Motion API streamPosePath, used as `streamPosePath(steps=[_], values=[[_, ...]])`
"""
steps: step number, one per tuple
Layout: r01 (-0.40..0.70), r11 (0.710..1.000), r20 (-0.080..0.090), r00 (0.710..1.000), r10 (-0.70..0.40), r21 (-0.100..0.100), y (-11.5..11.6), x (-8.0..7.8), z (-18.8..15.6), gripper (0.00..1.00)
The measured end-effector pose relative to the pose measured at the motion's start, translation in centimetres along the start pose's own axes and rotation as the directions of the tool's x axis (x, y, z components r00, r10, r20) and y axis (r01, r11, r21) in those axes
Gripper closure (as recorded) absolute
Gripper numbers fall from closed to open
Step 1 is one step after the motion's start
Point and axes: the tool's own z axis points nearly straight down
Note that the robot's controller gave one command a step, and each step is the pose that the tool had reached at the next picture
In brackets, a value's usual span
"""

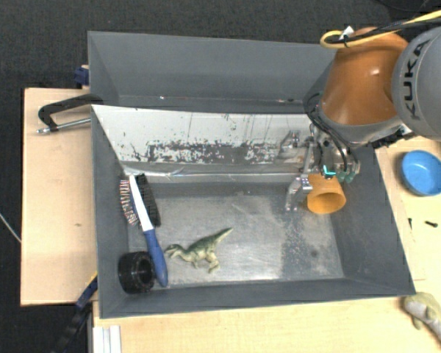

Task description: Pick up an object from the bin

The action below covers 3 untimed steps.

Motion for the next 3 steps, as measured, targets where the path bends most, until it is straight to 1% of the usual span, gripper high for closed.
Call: streamPosePath(steps=[1,2,3], values=[[0.087,0.996,0.012,0.996,-0.087,0.003,8.2,-0.8,9.7,0.0],[0.175,0.985,0.0,0.985,-0.175,0.001,8.0,8.6,8.7,0.0],[0.0,1.0,0.012,1.0,0.0,0.001,13.6,8.7,9.6,0.0]])
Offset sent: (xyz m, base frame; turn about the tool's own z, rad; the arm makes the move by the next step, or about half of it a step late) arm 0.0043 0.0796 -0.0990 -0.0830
